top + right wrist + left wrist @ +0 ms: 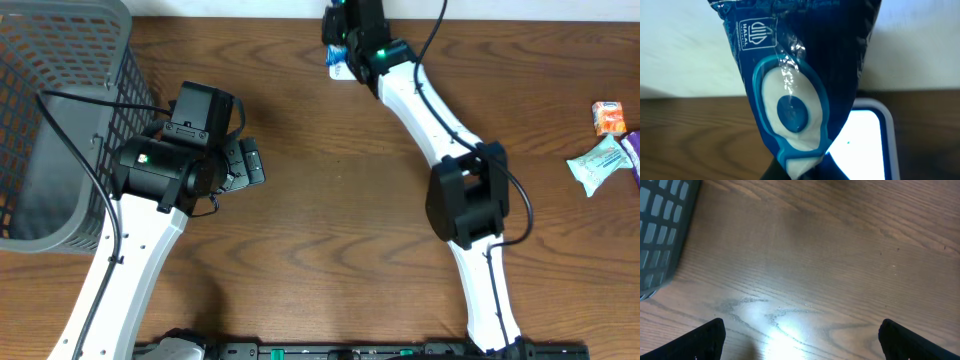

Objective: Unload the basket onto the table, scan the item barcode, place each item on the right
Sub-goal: 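Raise the Oreo pack up to the scanner with the right gripper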

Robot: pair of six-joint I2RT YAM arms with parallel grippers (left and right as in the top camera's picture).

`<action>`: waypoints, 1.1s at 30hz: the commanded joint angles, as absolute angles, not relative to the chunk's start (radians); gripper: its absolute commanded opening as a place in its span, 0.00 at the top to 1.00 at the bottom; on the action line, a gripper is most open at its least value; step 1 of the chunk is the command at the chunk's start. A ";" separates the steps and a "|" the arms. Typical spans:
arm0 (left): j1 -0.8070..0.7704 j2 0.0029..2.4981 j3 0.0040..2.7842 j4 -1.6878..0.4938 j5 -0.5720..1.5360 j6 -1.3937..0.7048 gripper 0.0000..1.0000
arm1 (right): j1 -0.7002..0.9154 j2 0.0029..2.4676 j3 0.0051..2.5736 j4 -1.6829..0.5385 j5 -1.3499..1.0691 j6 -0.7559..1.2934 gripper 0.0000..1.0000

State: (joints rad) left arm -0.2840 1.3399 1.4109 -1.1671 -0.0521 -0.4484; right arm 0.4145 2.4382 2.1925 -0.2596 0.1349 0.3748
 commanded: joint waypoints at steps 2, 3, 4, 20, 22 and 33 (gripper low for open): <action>-0.280 1.345 1.409 -1.169 -0.064 -0.458 0.02 | 0.410 2.432 2.206 -0.238 0.243 0.370 0.99; -0.280 1.345 1.409 -1.169 -0.065 -0.458 0.02 | 0.408 2.432 2.206 -0.234 0.255 0.370 0.99; -0.280 1.346 1.409 -1.169 -0.065 -0.458 0.02 | 0.406 2.432 2.206 -0.232 0.265 0.370 0.99; -0.280 1.345 1.409 -1.169 -0.065 -0.458 0.02 | 0.347 2.435 2.206 -0.219 0.212 0.486 0.99; -0.280 1.345 1.409 -1.169 -0.065 -0.458 0.02 | 0.348 2.436 2.206 -0.220 0.196 0.485 0.99; -0.280 1.346 1.409 -1.169 -0.065 -0.458 0.02 | 0.285 2.323 2.206 -0.259 0.204 0.486 0.99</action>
